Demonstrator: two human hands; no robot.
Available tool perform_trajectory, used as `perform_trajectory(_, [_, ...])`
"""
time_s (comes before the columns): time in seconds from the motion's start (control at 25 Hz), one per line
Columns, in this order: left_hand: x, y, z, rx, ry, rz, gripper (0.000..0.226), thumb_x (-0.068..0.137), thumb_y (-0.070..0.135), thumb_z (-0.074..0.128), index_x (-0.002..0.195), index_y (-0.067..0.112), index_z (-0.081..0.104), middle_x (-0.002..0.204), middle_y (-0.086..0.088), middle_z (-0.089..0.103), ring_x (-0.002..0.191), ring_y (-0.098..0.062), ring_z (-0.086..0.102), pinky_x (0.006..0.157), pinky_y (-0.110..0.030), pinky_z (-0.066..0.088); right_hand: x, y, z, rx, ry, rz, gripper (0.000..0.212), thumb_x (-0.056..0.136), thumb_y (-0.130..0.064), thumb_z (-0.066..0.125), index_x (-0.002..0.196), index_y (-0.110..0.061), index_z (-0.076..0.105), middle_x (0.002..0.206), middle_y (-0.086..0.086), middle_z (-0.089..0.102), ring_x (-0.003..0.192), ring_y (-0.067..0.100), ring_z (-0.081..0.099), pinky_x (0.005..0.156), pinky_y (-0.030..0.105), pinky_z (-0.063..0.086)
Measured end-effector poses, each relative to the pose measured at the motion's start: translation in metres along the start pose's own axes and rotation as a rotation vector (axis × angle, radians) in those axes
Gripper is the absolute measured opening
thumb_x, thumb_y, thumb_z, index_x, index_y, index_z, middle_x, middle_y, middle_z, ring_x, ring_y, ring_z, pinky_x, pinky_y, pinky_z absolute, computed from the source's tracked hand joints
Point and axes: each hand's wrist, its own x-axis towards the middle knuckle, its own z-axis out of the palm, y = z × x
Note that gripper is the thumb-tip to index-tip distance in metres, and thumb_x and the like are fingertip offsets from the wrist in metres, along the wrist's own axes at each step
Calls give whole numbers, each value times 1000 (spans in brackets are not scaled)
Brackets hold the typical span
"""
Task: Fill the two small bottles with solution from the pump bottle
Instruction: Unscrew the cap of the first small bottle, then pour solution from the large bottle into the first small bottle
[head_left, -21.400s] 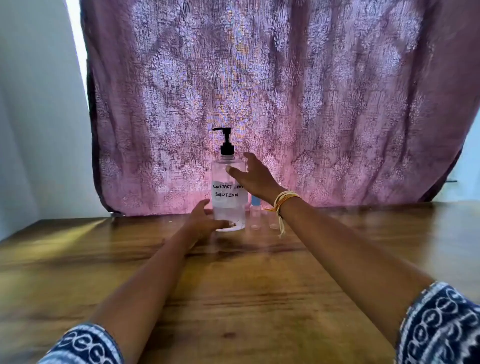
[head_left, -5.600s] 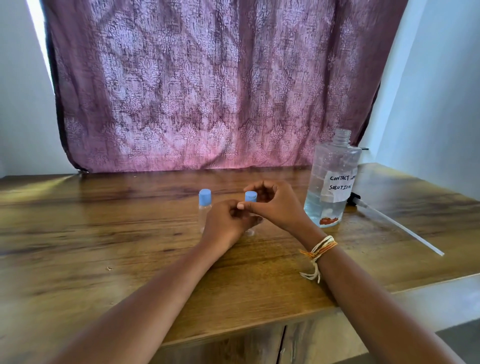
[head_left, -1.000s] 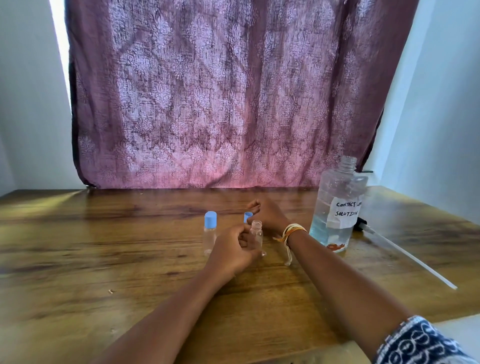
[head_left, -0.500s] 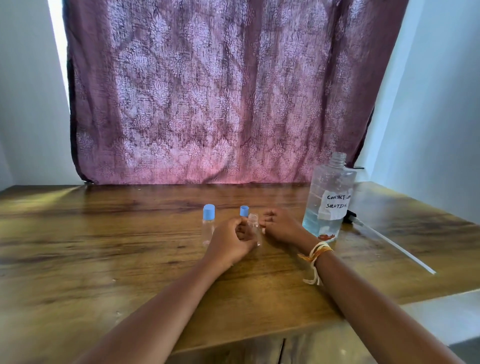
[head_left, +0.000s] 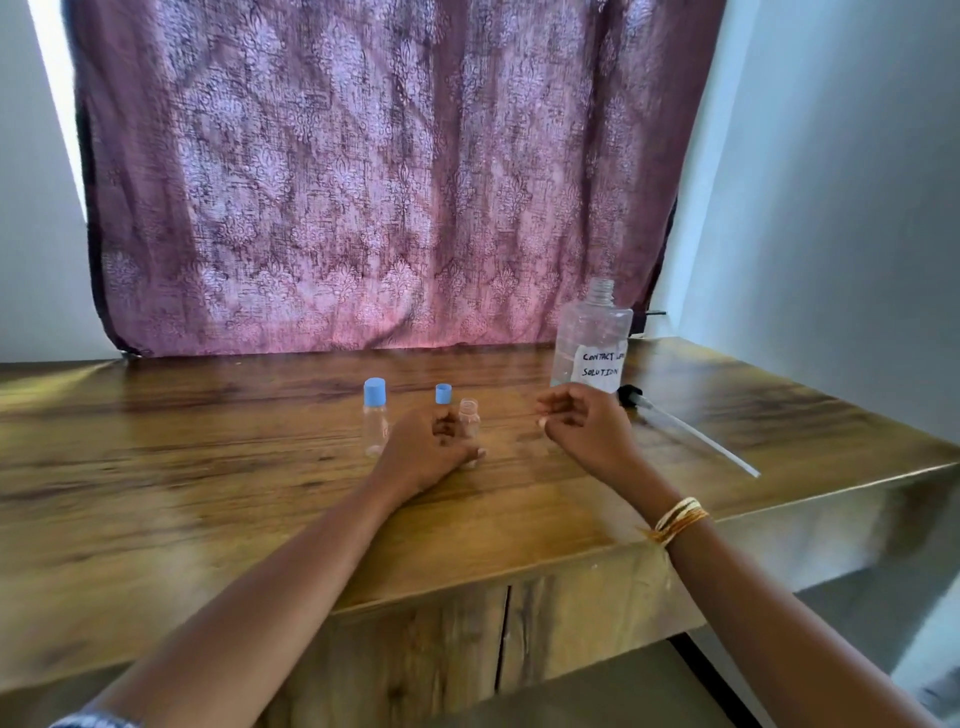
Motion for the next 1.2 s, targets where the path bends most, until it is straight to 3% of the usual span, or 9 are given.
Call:
perform_trajectory(0.16, [4, -7, 2, 43, 27, 11, 37, 71, 35, 83, 99, 15, 69, 97, -3, 74, 90, -18, 71, 84, -31, 59, 13, -16, -27, 86, 316, -30, 16, 79, -13, 74, 93, -17, 68, 87, -2, 70, 75, 7, 63, 69, 27, 51])
perform_trajectory(0.24, [5, -10, 2, 33, 27, 11, 48, 70, 45, 81, 103, 13, 68, 97, -2, 74, 91, -16, 71, 83, -29, 59, 30, -16, -39, 88, 437, -26, 44, 73, -25, 77, 111, -16, 58, 106, 2, 65, 90, 14, 62, 78, 31, 52])
perform_trajectory(0.36, [7, -13, 2, -13, 20, 15, 80, 56, 70, 73, 111, 13, 67, 102, -2, 74, 95, -14, 71, 87, -33, 59, 54, -7, -51, 190, 294, 48, 82, 63, -42, 74, 134, -22, 39, 126, 6, 58, 110, 24, 61, 94, 48, 53])
perform_trajectory(0.44, [8, -16, 2, -36, 14, 19, 91, 50, 78, 72, 114, 13, 66, 104, -3, 74, 97, -15, 71, 89, -36, 59, 64, -3, -55, 294, 182, 100, 90, 60, -42, 73, 139, -20, 35, 125, 8, 62, 109, 26, 64, 96, 53, 52])
perform_trajectory(0.72, [11, -21, 2, -59, -6, 19, 89, 51, 77, 72, 113, 14, 66, 104, -2, 74, 96, -14, 71, 89, -37, 59, 75, -4, -58, 232, 122, 140, 90, 71, -14, 81, 144, -11, 28, 127, 13, 58, 111, 26, 61, 92, 37, 52])
perform_trajectory(0.88, [12, -23, 5, -37, 4, 30, 57, 71, 50, 78, 112, 13, 66, 104, -2, 74, 95, -13, 71, 87, -31, 58, 89, 18, -54, 66, 194, 156, 114, 35, -65, 90, 131, -26, 42, 125, 6, 58, 112, 25, 60, 92, 47, 54])
perform_trajectory(1.0, [12, -22, 6, -32, 4, 34, 54, 73, 48, 78, 113, 13, 66, 105, -1, 73, 97, -13, 70, 87, -29, 58, 90, 25, -57, 152, 182, 186, 89, 44, -76, 79, 116, -27, 60, 114, 7, 68, 105, 30, 65, 90, 53, 55])
perform_trajectory(1.12, [11, -21, 4, -41, -13, 31, 77, 61, 66, 74, 116, 13, 65, 107, -1, 73, 98, -13, 70, 88, -30, 58, 81, 7, -63, 323, 109, 141, 63, 58, -53, 78, 100, -7, 72, 99, 21, 73, 88, 36, 71, 85, 55, 57])
perform_trajectory(1.2, [10, -20, 3, -44, -19, 37, 87, 54, 74, 71, 116, 13, 65, 106, -1, 73, 97, -14, 70, 87, -32, 59, 80, 7, -65, 390, 34, 80, 54, 67, -42, 80, 103, -2, 71, 101, 25, 71, 91, 42, 69, 87, 60, 54])
